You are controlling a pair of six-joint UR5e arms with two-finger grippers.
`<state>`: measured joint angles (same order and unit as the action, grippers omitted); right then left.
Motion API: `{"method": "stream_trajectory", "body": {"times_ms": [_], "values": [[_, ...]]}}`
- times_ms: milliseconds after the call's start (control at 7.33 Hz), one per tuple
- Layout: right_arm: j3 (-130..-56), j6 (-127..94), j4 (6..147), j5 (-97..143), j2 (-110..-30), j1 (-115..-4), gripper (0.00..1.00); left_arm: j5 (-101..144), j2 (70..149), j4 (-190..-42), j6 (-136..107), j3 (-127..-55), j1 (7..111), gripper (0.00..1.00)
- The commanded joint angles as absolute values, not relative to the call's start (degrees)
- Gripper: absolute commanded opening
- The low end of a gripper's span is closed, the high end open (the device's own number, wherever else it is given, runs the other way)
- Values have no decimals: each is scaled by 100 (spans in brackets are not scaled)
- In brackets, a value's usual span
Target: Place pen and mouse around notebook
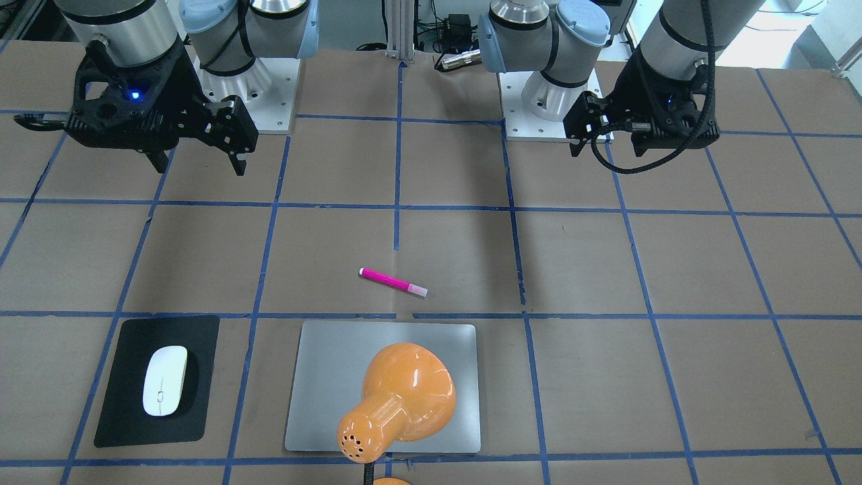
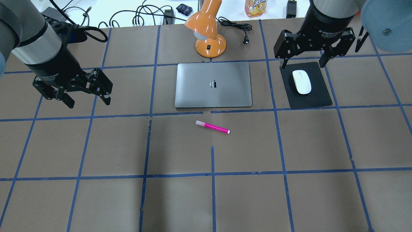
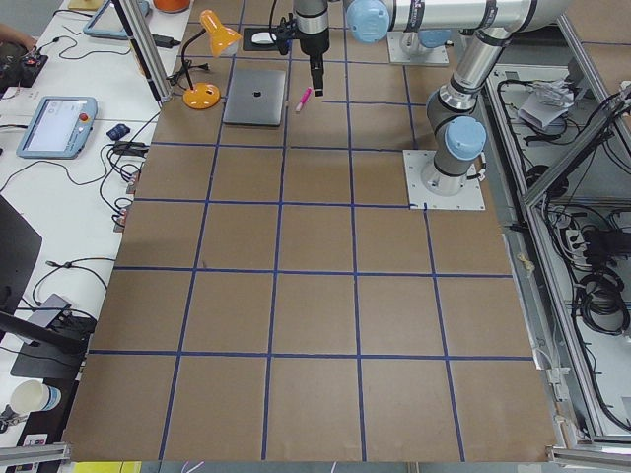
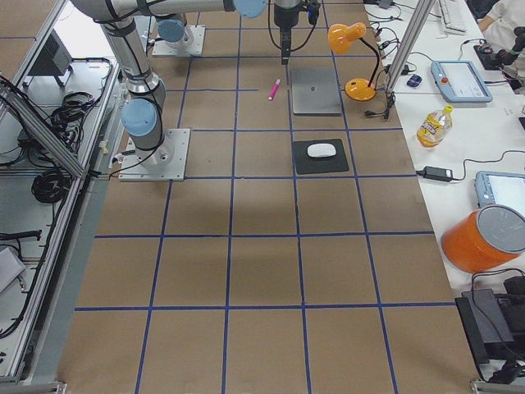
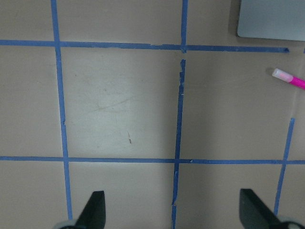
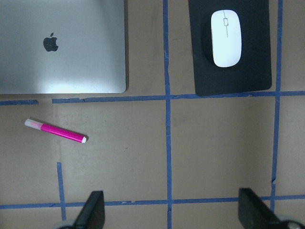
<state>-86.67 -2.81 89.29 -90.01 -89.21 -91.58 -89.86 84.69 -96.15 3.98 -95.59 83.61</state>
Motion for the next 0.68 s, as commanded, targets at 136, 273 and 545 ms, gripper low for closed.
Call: {"method": "stream_trajectory", "body": {"times_ms": [136,273,545], "values": [[-8675,-281,8921,-8991,-8921,-9158,100,-8991,8420,-9519,378,-9782,8367,100],[-8675,-281,8921,-8983,-8921,-9158,100,-9009,8385,-9527,378,-9747,8367,100],[-8675,-281,8921,-8982,-8921,-9158,100,-9000,8350,-9527,404,-9791,8367,100]]}}
